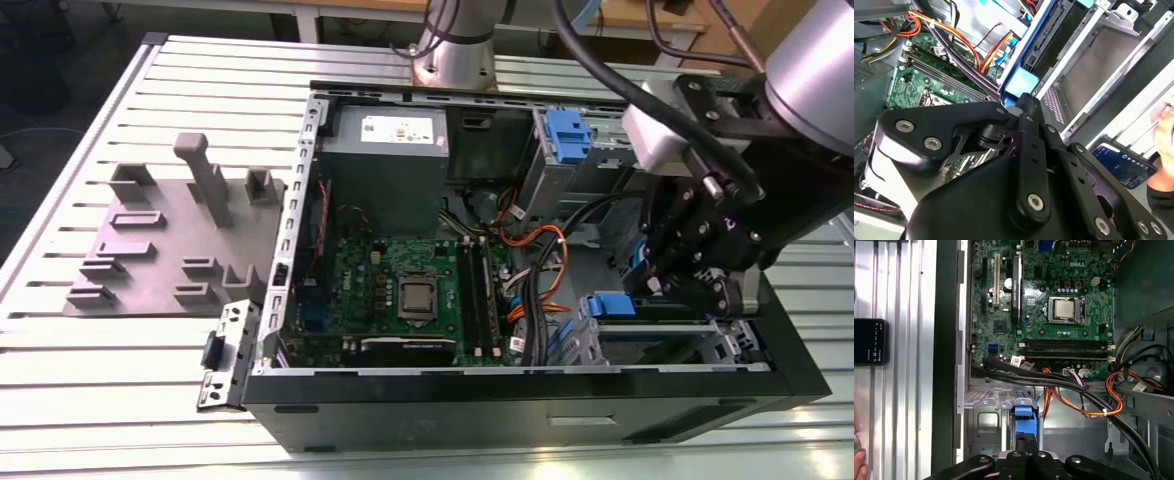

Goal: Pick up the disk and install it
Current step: 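Insert the disk into the insertion slot, then insert the first disk wire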

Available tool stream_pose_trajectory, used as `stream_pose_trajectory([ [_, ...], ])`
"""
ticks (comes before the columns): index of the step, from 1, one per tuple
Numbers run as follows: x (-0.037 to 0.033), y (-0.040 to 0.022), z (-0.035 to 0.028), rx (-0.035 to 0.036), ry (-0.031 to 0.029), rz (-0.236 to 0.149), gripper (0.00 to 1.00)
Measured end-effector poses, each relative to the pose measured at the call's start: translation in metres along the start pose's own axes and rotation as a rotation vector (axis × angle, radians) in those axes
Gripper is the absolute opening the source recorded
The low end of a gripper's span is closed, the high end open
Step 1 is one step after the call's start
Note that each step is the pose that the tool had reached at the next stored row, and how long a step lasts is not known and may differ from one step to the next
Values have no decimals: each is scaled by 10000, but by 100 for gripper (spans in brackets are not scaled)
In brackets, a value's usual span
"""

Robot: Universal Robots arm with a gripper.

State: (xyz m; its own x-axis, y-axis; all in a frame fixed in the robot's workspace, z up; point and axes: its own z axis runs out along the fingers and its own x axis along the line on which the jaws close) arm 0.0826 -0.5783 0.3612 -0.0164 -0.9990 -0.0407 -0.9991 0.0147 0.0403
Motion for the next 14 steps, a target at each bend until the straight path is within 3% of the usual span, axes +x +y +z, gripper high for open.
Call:
stream_pose_trajectory([
  [14,1,-1,18,0,0,-1,11],
])
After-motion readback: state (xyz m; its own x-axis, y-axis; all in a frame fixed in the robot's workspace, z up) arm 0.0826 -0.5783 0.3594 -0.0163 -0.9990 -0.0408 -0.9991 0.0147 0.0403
